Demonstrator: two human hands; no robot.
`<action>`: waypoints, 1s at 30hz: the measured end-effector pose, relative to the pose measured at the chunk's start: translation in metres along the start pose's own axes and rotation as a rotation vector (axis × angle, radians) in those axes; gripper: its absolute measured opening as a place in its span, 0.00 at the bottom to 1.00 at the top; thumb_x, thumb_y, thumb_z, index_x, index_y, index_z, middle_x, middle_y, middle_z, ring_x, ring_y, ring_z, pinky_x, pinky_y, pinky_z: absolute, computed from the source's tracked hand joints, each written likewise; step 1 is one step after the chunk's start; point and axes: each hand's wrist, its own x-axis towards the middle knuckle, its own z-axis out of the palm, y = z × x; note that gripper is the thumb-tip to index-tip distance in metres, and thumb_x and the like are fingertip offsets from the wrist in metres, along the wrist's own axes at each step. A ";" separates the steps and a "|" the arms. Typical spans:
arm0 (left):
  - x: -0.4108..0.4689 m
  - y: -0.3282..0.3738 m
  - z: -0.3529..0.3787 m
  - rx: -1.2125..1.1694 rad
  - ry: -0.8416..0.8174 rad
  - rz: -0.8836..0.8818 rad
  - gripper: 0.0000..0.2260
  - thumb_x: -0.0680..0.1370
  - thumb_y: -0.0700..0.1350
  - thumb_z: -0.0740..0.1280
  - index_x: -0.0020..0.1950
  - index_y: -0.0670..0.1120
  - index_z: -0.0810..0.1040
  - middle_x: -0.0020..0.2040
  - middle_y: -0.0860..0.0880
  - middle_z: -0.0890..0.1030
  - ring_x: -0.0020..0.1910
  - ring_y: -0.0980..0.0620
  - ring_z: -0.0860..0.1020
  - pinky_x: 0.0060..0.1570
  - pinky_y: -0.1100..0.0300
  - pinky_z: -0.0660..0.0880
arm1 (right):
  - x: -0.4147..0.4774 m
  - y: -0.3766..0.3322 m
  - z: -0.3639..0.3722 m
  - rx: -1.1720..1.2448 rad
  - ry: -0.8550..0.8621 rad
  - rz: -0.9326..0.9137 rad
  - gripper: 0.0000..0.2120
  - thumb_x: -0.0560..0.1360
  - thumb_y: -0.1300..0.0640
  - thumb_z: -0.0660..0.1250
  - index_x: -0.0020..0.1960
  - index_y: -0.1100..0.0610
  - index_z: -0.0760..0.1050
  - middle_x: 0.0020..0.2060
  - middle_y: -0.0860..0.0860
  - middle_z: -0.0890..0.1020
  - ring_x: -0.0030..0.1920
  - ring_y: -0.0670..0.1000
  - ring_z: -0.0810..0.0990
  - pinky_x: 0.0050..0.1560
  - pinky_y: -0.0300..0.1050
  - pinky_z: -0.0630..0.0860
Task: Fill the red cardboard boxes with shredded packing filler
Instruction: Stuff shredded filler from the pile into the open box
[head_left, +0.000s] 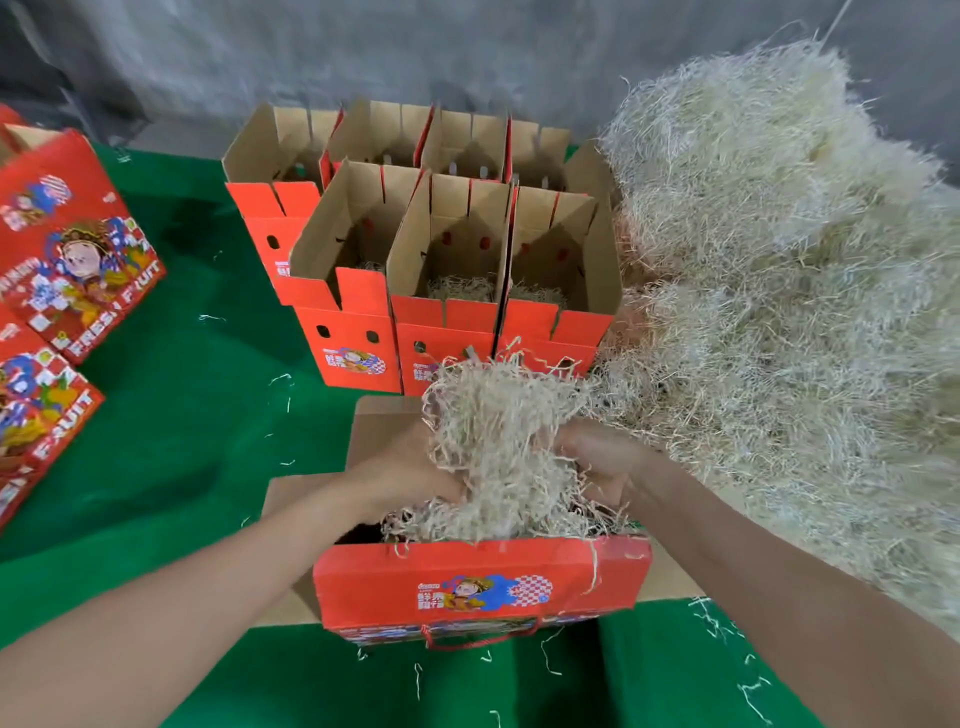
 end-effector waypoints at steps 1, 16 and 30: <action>0.004 -0.004 0.000 0.171 0.093 0.103 0.20 0.70 0.39 0.72 0.59 0.42 0.70 0.53 0.46 0.76 0.49 0.50 0.76 0.46 0.65 0.72 | -0.001 0.000 -0.003 -0.026 -0.010 -0.013 0.06 0.76 0.57 0.62 0.44 0.50 0.77 0.48 0.48 0.73 0.46 0.43 0.77 0.45 0.36 0.72; -0.004 0.007 -0.028 -0.377 -0.057 -0.102 0.42 0.55 0.60 0.80 0.63 0.46 0.68 0.71 0.47 0.62 0.68 0.48 0.62 0.67 0.51 0.60 | 0.010 -0.006 -0.001 -0.114 -0.040 -0.045 0.35 0.73 0.52 0.67 0.73 0.62 0.55 0.70 0.55 0.65 0.70 0.57 0.63 0.68 0.53 0.60; 0.002 -0.005 -0.037 -0.480 0.083 -0.122 0.55 0.45 0.44 0.77 0.72 0.40 0.63 0.72 0.44 0.65 0.71 0.46 0.61 0.68 0.47 0.57 | -0.004 0.016 -0.016 0.062 -0.173 -0.132 0.08 0.71 0.68 0.65 0.50 0.61 0.74 0.38 0.51 0.80 0.38 0.46 0.77 0.41 0.41 0.78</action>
